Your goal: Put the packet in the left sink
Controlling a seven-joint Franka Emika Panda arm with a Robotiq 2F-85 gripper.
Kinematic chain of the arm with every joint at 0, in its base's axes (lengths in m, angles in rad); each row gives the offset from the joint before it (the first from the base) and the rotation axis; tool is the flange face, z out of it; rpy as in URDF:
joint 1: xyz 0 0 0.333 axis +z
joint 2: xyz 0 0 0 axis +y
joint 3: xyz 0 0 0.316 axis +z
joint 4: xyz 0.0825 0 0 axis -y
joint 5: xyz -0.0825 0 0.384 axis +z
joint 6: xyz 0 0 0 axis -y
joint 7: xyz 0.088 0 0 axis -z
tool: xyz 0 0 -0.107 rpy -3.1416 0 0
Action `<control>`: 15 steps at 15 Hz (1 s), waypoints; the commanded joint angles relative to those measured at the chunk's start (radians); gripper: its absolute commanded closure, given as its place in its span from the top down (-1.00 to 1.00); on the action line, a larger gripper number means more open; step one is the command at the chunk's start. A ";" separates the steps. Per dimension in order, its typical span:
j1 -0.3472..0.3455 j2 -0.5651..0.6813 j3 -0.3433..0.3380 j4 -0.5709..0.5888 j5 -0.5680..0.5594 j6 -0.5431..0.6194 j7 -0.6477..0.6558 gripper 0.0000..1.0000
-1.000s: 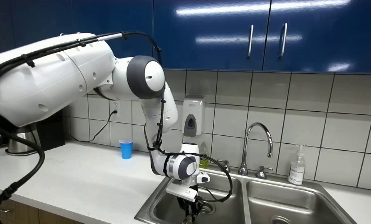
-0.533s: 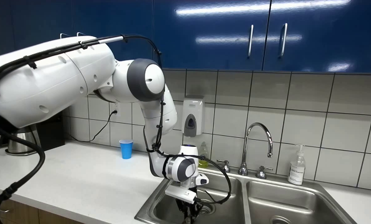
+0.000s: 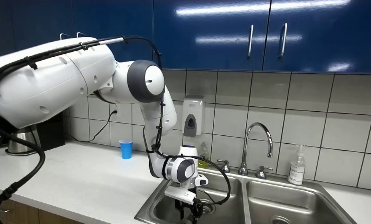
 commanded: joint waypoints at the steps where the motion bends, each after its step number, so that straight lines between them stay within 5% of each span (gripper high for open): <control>1: 0.009 -0.020 -0.005 -0.001 -0.001 -0.024 0.007 0.99; 9: 0.013 -0.135 -0.019 -0.104 -0.002 0.009 0.010 1.00; 15: 0.018 -0.357 -0.026 -0.330 -0.005 0.075 0.004 1.00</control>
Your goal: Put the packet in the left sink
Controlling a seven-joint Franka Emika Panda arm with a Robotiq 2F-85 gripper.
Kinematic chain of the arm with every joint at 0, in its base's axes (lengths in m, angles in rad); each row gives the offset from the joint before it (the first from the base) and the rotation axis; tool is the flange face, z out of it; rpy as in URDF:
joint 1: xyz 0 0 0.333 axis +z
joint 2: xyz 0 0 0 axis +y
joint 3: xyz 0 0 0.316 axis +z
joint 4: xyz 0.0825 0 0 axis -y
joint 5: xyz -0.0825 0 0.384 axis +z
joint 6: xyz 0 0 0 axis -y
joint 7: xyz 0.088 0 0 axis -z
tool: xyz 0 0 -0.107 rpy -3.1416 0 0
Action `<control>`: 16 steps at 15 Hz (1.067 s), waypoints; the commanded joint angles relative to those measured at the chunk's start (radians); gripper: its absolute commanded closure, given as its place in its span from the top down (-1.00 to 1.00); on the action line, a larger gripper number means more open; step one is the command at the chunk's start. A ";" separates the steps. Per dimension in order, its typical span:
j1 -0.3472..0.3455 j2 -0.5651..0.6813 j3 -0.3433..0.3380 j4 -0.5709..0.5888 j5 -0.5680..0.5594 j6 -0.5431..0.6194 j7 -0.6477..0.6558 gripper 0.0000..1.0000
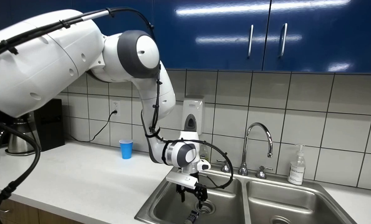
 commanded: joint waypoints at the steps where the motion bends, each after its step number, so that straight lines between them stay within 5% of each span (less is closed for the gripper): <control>1: 0.011 -0.206 -0.007 -0.223 -0.005 0.065 -0.003 1.00; 12: 0.140 -0.762 -0.072 -0.711 -0.174 0.063 0.043 1.00; 16: 0.181 -0.874 -0.015 -0.791 -0.272 0.018 0.089 1.00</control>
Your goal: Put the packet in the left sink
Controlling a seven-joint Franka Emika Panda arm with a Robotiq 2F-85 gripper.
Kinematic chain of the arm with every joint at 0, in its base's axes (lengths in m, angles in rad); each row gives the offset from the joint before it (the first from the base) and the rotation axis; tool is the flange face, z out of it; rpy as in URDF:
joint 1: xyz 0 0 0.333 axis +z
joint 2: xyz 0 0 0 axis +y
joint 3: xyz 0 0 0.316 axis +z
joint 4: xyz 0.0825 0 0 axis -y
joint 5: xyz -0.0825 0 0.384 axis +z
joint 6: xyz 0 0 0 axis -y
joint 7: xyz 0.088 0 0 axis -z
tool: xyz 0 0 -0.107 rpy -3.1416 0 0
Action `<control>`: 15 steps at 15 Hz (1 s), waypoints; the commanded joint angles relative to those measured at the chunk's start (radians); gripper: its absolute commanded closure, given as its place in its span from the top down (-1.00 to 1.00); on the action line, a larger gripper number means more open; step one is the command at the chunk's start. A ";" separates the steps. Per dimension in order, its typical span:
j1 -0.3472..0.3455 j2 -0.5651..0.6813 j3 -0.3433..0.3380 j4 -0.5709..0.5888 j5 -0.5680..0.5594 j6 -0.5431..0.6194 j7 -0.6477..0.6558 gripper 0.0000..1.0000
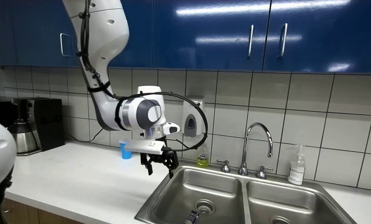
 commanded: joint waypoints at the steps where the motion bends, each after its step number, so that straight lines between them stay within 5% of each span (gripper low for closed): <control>1: 0.034 -0.130 0.061 -0.090 -0.060 -0.066 0.039 1.00; 9: 0.151 -0.199 0.260 -0.140 0.007 -0.154 0.046 1.00; 15: 0.165 -0.163 0.299 -0.123 -0.002 -0.132 0.098 1.00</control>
